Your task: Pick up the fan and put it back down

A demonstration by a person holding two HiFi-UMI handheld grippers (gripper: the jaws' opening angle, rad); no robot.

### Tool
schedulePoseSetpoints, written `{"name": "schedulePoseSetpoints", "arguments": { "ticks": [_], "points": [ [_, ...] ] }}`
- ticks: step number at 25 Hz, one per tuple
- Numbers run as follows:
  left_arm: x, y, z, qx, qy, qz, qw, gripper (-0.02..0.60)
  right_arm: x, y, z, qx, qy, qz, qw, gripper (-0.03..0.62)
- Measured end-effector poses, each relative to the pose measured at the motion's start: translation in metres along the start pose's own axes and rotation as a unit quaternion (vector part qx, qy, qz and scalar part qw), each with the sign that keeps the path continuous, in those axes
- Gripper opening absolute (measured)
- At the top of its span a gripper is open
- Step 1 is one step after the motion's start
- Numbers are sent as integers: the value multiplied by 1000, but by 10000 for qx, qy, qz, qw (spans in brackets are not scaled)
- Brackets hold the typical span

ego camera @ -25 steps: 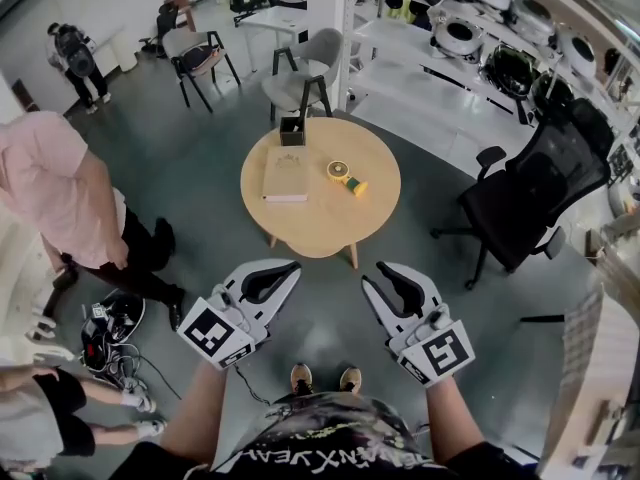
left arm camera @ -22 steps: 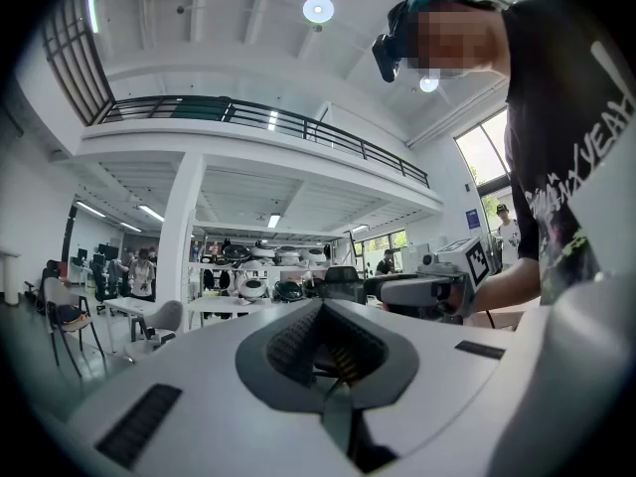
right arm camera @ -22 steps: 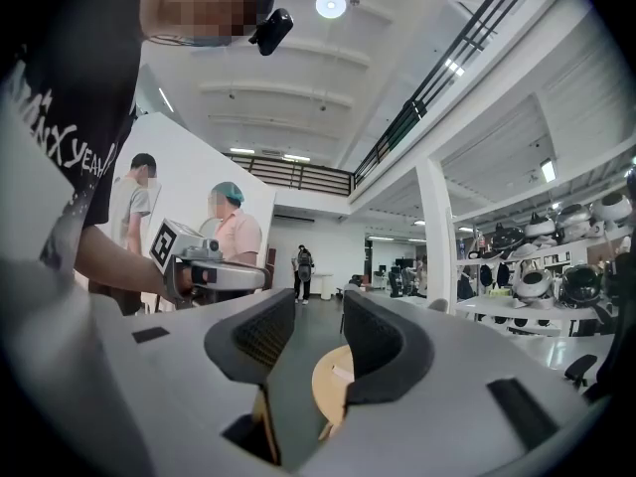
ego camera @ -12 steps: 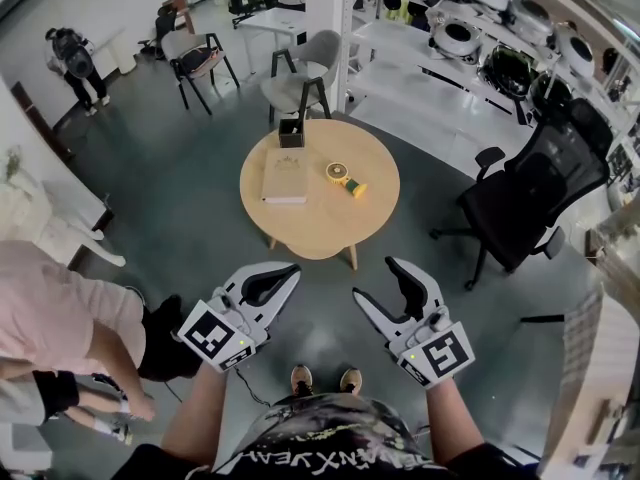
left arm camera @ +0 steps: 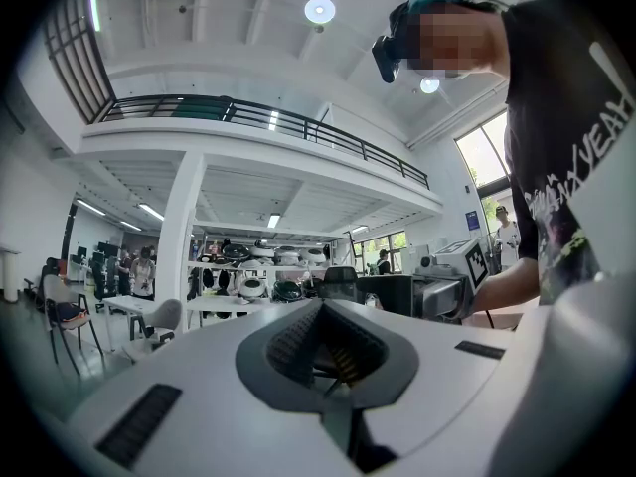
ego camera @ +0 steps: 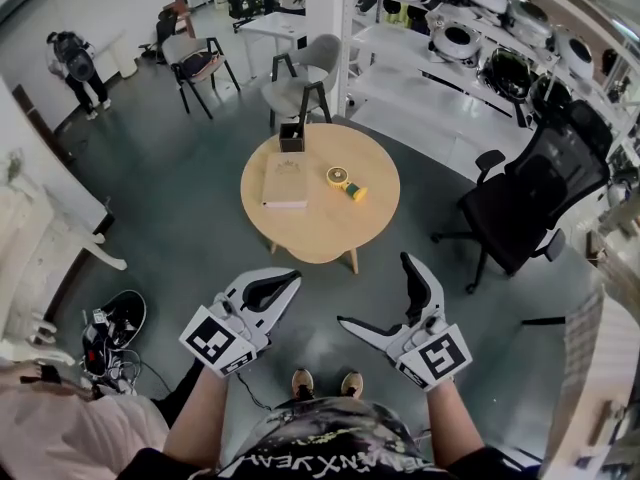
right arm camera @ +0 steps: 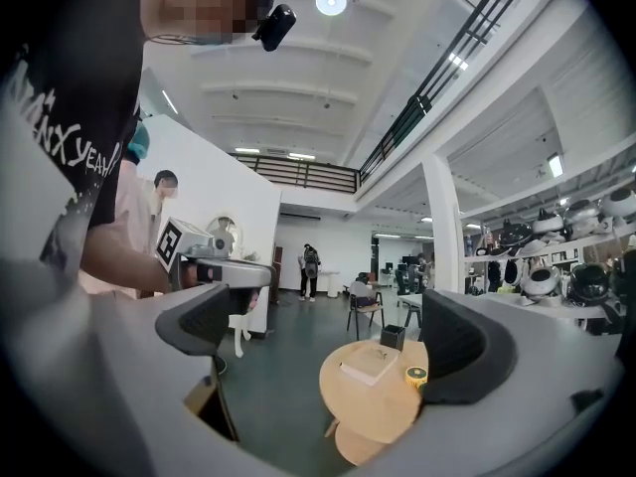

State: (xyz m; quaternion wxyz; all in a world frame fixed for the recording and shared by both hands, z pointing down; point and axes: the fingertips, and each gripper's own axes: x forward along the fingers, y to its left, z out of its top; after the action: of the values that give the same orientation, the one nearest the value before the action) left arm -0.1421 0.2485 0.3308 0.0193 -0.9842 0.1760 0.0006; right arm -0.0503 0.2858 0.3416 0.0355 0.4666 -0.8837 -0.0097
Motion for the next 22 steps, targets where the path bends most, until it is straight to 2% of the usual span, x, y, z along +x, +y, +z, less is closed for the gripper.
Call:
{"name": "schedulePoseSetpoints", "arguments": {
  "ticks": [22],
  "points": [
    [1, -10, 2, 45, 26, 51, 10000, 14, -12, -3, 1, 55, -77, 5, 10000, 586]
  ]
}}
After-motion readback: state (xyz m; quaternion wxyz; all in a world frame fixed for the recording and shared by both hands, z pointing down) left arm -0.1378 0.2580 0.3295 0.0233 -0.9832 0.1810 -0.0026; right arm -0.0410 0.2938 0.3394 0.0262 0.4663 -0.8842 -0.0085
